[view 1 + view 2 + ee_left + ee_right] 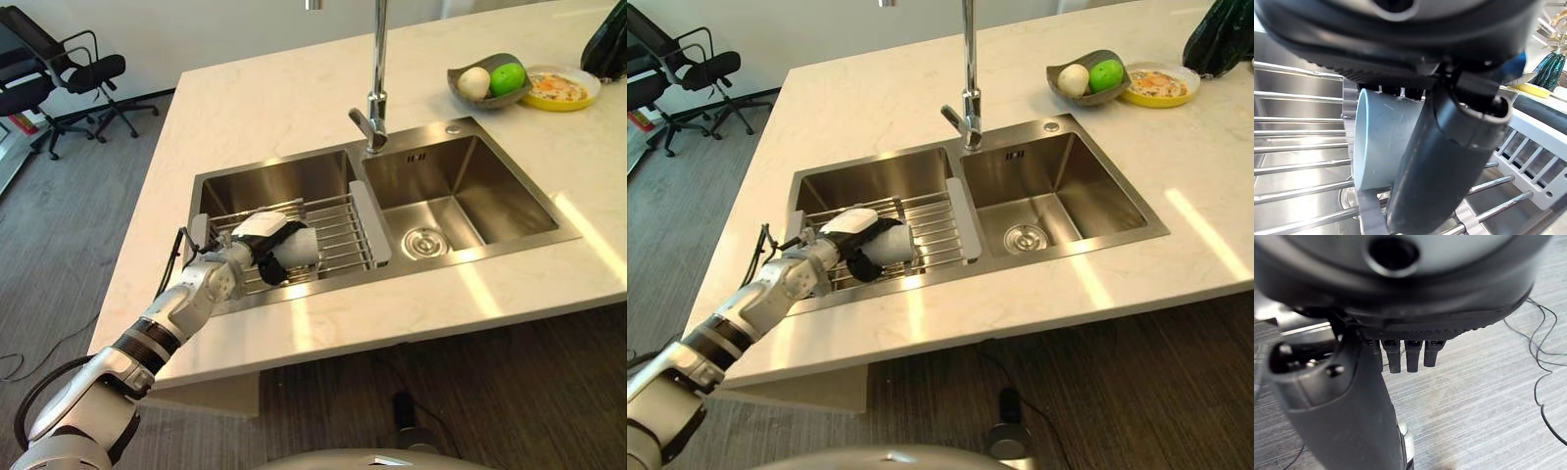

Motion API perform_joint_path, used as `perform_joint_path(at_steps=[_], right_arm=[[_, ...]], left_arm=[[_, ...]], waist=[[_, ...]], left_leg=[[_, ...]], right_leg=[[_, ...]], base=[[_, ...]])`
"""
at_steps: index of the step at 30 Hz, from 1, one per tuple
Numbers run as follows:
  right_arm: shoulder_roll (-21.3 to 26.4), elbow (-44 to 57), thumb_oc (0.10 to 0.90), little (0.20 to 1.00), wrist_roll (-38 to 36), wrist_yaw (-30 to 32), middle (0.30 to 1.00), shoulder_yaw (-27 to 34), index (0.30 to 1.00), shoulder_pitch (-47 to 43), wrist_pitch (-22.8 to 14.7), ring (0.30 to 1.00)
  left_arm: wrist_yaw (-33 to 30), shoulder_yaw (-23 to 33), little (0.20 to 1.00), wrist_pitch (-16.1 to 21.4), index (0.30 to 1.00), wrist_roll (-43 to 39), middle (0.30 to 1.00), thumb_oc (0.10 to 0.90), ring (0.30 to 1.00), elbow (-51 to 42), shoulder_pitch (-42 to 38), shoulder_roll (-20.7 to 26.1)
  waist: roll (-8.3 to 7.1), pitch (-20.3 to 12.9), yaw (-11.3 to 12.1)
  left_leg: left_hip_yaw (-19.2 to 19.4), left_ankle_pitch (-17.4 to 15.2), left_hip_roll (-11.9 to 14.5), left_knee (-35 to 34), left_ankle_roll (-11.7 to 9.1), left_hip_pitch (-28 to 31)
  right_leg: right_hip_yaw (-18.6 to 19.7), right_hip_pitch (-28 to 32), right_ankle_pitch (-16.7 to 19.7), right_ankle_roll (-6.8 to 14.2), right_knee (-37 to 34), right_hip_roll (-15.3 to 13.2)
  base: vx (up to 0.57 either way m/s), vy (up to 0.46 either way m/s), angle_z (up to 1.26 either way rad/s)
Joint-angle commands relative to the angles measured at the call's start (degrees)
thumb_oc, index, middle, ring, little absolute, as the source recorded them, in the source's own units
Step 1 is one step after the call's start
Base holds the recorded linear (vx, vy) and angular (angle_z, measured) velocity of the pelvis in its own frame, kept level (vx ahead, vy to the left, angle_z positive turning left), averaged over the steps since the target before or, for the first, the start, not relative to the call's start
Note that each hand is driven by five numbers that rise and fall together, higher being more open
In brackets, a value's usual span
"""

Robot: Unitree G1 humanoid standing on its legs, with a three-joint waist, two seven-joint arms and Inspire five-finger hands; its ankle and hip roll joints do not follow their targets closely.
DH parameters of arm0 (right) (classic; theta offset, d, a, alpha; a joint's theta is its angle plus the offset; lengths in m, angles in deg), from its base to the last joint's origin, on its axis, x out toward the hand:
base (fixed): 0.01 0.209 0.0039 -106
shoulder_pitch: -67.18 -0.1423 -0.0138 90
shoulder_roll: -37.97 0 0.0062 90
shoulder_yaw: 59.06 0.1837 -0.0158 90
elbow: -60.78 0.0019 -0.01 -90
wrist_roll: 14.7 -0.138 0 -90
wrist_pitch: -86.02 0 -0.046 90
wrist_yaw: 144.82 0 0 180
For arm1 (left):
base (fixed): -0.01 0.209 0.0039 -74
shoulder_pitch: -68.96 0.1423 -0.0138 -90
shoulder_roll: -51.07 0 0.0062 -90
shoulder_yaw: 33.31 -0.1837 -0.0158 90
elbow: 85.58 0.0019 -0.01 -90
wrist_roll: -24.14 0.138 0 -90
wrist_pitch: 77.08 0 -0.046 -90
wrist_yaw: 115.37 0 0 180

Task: Place the dishes in the dishwasher.

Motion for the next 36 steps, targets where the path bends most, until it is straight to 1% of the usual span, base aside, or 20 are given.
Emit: perform_joint_path(at_steps=[1,3,6,8,10,12,13,14,15,16,19,21,26,27,28,30,32,33,34,36], right_arm=[[-0.13,-1.93,0.8,0.9,-2.8,0.54,0.9,-2.37,0.9,-0.3,-0.27,0.9],[-0.25,-1.89,0.8,0.9,-2.83,0.6,0.9,-2.54,0.9,-0.26,-0.48,0.9],[-0.9,-1.95,0.8,0.9,-3.1,1.04,0.9,-2.87,0.9,0.2,-1.23,0.9],[-1.7,-2.23,0.8,0.9,-2.56,1.46,0.9,-3.25,0.9,0.87,-1.83,0.9],[-1.9,-2.45,0.8,0.9,-2.41,1.6,0.9,-3.36,0.9,0.93,-1.94,0.9],[-2.94,-3.1,0.8,0.9,-1.5,2.53,0.9,-2.97,0.9,0.87,-2.17,0.9],[-2.94,-3.1,0.8,0.9,-1.5,2.53,0.9,-2.97,0.9,0.87,-2.17,0.9],[-3.67,-3.17,0.8,0.9,-0.86,3.27,0.9,-2.95,0.9,0.59,-2.63,0.9],[-3.67,-3.17,0.8,0.9,-0.86,3.27,0.9,-2.95,0.9,0.59,-2.63,0.9],[-3.82,-2.46,0.8,0.9,0.32,3.45,0.9,-3.68,0.9,0.4,-3.01,0.9],[-3.68,-1.32,0.8,0.9,2.92,4.06,0.9,-5.85,0.9,0.52,-3.55,0.9],[-3.31,-1.02,0.8,0.9,3.45,4.13,0.9,-6.24,0.9,0.59,-3.6,0.9],[-3.3,-1.04,0.8,0.9,3.46,4.14,0.9,-6.31,0.9,0.6,-3.59,0.9],[-1.97,-0.53,0.8,0.9,4.05,4.66,0.9,-5.14,0.9,1.44,-3.65,0.9],[-0.22,0.06,0.8,0.9,3.45,5.13,0.9,-2.77,0.9,2.43,-3.65,0.9],[0.09,-0.49,0.8,0.9,3.21,5.04,0.9,-1.56,0.9,2.9,-3.31,0.9],[0.06,-0.59,0.8,0.9,3.04,4.83,0.9,-1.39,0.9,3.14,-3.25,0.9],[-0.15,-0.55,0.8,0.9,2.91,4.49,0.9,-1.26,0.9,3.66,-3.26,0.9],[-0.19,-0.53,0.8,0.9,2.9,4.47,0.9,-1.21,0.9,3.75,-3.26,0.9],[-0.42,-0.2,0.8,0.9,2.76,4.23,0.9,-1.06,0.9,4.53,-3.29,0.9]], left_arm=[[-3.42,2.08,0.3,1.94,0.3,3.01,0.3,0.4,0.3,-0.92,-9.22,3.46],[-4.12,2.18,0.3,2.49,0.3,3.52,0.3,0.4,0.3,-1.8,-9.21,3.74],[-7.82,4.2,0.3,4.46,0.3,5.88,0.3,0.4,0.3,-5.34,-7.69,5.23],[-12.75,7.19,0.3,6.23,0.3,8.96,0.3,0.4,0.3,-8.95,-5.69,7.33],[-14.13,8.09,0.3,7.34,0.3,9.76,0.3,0.4,0.3,-10.93,-4.99,8.41],[-17.97,15.05,0.3,8.91,0.3,8.27,0.3,0.4,0.3,-18.02,1.91,11.22],[-17.97,15.05,0.3,8.91,0.3,8.27,0.3,0.4,0.3,-18.02,1.91,11.22],[-20.66,22.09,0.3,9.41,0.3,5.51,0.3,0.4,0.3,-21.96,8.5,10.47],[-20.66,22.09,0.3,9.41,0.3,5.51,0.3,0.4,0.3,-21.96,8.5,10.47],[-22.45,28.69,0.3,9.88,0.3,1.51,0.3,0.4,0.3,-24.78,14.5,8.93],[-24.34,38.15,0.3,10.99,0.3,-5.63,0.3,0.4,0.3,-30.41,21.83,4.66],[-24.96,40.14,0.3,11.05,0.3,-6.78,0.3,0.4,0.3,-31.77,22.92,3.45],[-24.93,40.21,0.3,11.03,0.3,-6.79,0.3,0.4,0.3,-31.81,23.03,3.44],[-26.55,41.42,0.3,11.43,0.3,-9.21,0.3,0.4,0.3,-32.44,22.13,0.85],[-29.03,42.83,0.3,13.16,0.3,-11.12,0.3,0.4,0.3,-33.53,19.53,0.32],[-30.04,43.19,0.3,13.8,0.3,-11.59,0.3,0.4,0.3,-32.88,19.33,0.18],[-29.94,42.89,0.3,14.27,0.3,-11.92,0.3,0.4,0.3,-32.7,19.11,0.28],[-30.19,42.0,0.3,14.92,0.3,-12.0,0.3,0.4,0.3,-32.2,18.21,0.61],[-30.24,41.84,0.3,14.95,0.3,-11.99,0.3,0.4,0.3,-32.1,18.12,0.65],[-30.13,41.16,0.3,15.14,0.3,-12.04,0.3,0.4,0.3,-32.51,17.42,1.05]], waist=[[-4.12,-0.14,-0.53],[-4.12,-0.13,-0.47],[-4.41,-0.32,0.09],[-4.7,-0.43,0.77],[-4.73,-0.51,0.97],[-5.04,-0.8,2.49],[-5.04,-0.8,2.49],[-5.35,-0.65,3.63],[-5.35,-0.65,3.63],[-5.46,-0.27,4.84],[-5.48,1.74,6.73],[-5.53,2.33,6.73],[-5.43,2.2,6.5],[-5.56,3.55,8.25],[-5.91,3.62,6.82],[-5.78,2.83,5.83],[-5.73,2.46,5.42],[-6.03,1.2,4.72],[-6.04,1.07,4.63],[-6.16,0.03,4.49]], left_leg=[[-2.99,-0.93,-0.57,0.11,-0.72,-0.13],[-3.09,-0.92,-0.51,0.11,-0.76,-0.16],[-3.57,-0.8,0.02,0.11,-1.15,-0.13],[-4.25,-0.29,0.99,0.11,-1.86,-0.23],[-4.53,-0.07,1.33,0.11,-2.1,-0.32],[-5.46,0.92,2.63,0.11,-2.97,-0.42],[-5.46,0.92,2.63,0.11,-2.97,-0.42],[-6.28,1.86,3.38,1.24,-3.46,-1.32],[-6.28,1.86,3.38,1.24,-3.46,-1.32],[-7.89,2.35,4.21,3.78,-3.9,-2.6],[-11.47,5.16,4.18,8.67,-4.72,-6.8],[-13.35,6.31,3.79,8.91,-4.95,-8.57],[-13.57,5.77,3.95,8.89,-5.01,-8.35],[-13.22,9.65,3.65,7.23,-5.24,-13.01],[1.32,9.44,8.57,11.86,-6.72,-14.32],[2.72,8.02,11.87,12.45,-8.15,-10.17],[3.89,8.33,13.0,11.84,-8.48,-8.57],[6.79,9.92,15.31,10.82,-9.56,-6.17],[6.66,10.14,15.25,10.47,-9.61,-6.14],[7.36,10.04,15.18,9.17,-9.86,-5.93]], right_leg=[[-1.44,6.13,-7.07,4.19,1.01,-2.17],[-1.56,6.21,-7.14,4.16,1.01,-2.14],[-2.12,6.69,-7.69,3.92,1.01,-1.8],[-3.0,7.15,-8.44,3.51,1.01,-1.21],[-3.32,7.27,-8.71,3.33,1.01,-0.99],[-4.34,7.79,-9.73,2.63,1.01,-0.11],[-4.34,7.79,-9.73,2.63,1.01,-0.11],[-4.88,7.96,-10.1,1.92,1.01,0.3],[-4.88,7.96,-10.1,1.92,1.01,0.3],[-5.48,8.54,-10.81,1.14,1.01,0.92],[-7.31,9.11,-11.45,0.05,1.01,1.35],[-8.98,9.27,-11.72,-0.13,1.01,1.12],[-9.12,9.57,-12.26,-0.04,1.01,1.26],[-14.78,10.19,-13.1,-0.04,1.01,-0.5],[-25.44,10.17,-12.29,-0.31,1.01,-3.72],[-28.04,10.84,-12.22,0.27,1.26,-4.73],[-29.11,10.83,-11.79,0.51,1.38,-5.16],[-31.92,10.24,-10.13,1.25,1.71,-6.88],[-32.12,10.27,-10.02,1.37,1.66,-6.88],[-34.5,10.01,-8.28,2.56,2.3,-8.9]], base=[[0.0,0.0,0.0],[0.01,-0.028,0.01],[0.02,-0.072,0.05],[0.02,-0.1,0.15],[0.02,-0.093,0.1],[0.04,-0.148,0.03],[0.01,-0.15,0.09],[0.0,-0.102,0.1],[0.02,-0.217,0.24],[-0.01,-0.168,0.15],[-0.06,-0.151,0.39],[-0.05,-0.051,0.52],[-0.03,-0.022,0.6],[-0.56,-0.088,0.32],[-0.58,-0.035,1.49],[-0.32,0.138,3.82],[-0.15,0.187,1.97],[-0.11,0.207,0.81],[-0.16,0.297,1.18],[-0.11,0.367,1.22]])
